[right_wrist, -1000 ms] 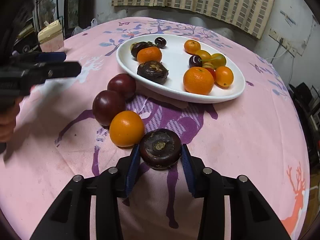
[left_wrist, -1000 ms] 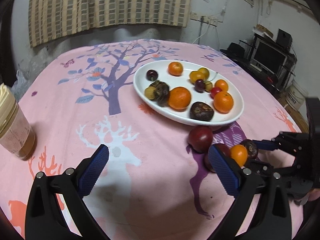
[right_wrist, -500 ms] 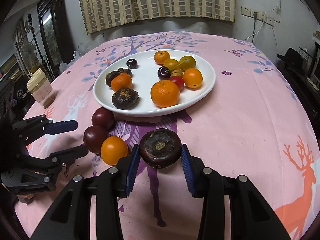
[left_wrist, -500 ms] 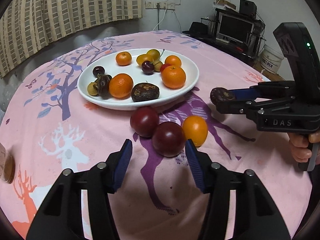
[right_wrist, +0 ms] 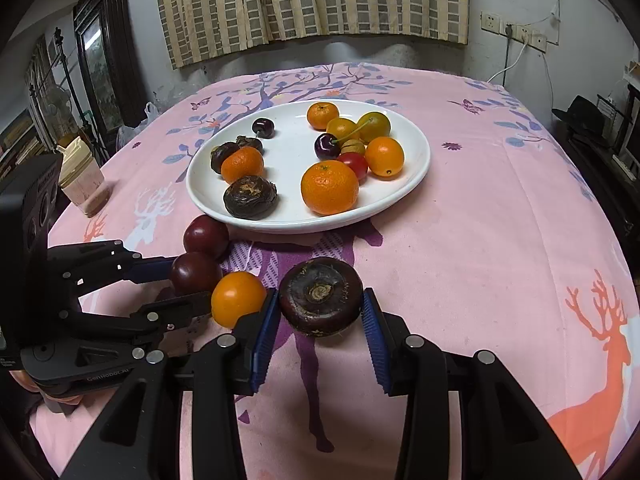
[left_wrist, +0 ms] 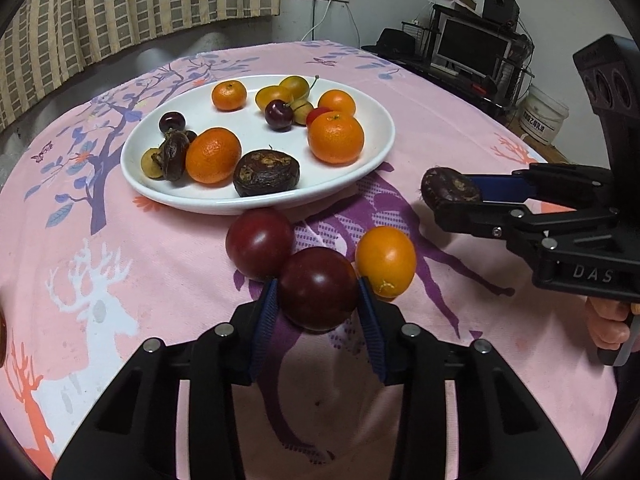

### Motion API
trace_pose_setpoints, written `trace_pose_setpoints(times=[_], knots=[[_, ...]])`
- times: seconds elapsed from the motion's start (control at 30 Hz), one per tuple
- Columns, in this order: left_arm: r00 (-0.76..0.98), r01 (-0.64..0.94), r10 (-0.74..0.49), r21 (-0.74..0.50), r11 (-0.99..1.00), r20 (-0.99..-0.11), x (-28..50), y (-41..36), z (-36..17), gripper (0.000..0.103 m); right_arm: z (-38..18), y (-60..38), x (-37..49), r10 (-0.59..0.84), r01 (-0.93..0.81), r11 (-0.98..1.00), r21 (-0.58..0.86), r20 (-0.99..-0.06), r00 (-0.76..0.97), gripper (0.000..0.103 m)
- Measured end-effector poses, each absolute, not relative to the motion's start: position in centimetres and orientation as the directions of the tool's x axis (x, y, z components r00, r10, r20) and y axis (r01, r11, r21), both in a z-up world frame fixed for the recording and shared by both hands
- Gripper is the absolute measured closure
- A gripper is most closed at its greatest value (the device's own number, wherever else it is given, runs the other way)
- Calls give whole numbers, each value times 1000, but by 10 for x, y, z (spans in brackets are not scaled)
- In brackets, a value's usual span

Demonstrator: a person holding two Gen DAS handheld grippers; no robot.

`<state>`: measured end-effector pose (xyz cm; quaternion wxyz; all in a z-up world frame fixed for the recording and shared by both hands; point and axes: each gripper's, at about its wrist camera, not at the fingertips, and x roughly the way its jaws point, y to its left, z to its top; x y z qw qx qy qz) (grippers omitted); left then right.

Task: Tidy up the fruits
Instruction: 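Place the mangosteen and plum on the plate and open both tools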

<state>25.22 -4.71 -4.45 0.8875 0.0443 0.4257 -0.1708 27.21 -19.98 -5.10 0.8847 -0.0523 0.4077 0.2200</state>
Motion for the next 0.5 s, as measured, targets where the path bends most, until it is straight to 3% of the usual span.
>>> trace_pose_setpoints(times=[0.2, 0.33, 0.5], knots=[[570, 336, -311, -129, 933, -761, 249, -38, -37, 64, -46, -201, 268, 366, -435, 895, 99, -721, 588, 61], [633, 323, -355, -182, 929, -688, 253, -23, -4, 64, -29, -199, 273, 423, -441, 885, 150, -653, 628, 61], [716, 243, -312, -197, 950, -624, 295, -8, 20, 64, -14, -187, 306, 397, -393, 908, 145, -597, 697, 61]])
